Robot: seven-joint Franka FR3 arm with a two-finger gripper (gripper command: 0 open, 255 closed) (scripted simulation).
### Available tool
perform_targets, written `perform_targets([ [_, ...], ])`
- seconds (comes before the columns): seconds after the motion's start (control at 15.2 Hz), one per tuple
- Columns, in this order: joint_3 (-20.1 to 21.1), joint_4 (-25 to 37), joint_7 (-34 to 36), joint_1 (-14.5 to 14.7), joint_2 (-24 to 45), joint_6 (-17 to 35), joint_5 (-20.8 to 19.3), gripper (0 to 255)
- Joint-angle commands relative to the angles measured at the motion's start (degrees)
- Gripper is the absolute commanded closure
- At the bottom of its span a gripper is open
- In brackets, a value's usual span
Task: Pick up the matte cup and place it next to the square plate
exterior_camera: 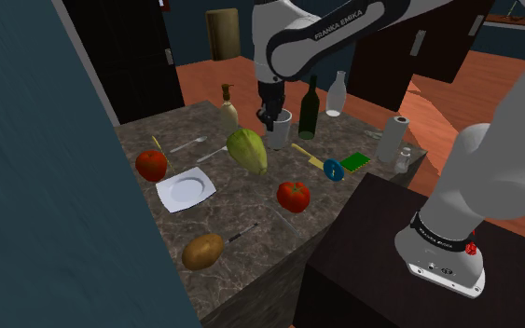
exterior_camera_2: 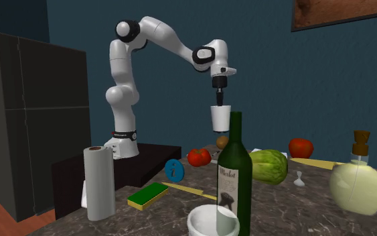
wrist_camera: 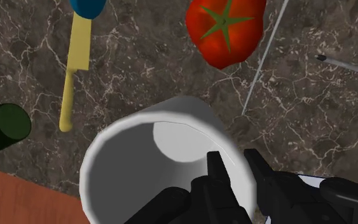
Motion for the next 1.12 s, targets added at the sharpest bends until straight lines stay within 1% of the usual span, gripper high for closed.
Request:
perform_targets([
  [0.0,1.5,1.6,2.8,1.3,1.2,-0.7,0.1,255],
  [0.4,5.3,8.7,10.2,5.1,6.8,-3.0,0.0,255],
  [0.73,8.0,16.7,16.2,8.5,12.9,-5.7,-0.6,255],
  [1.06,7.9,14.5,16.7,8.5,14.2,-2.2,-1.0,255],
])
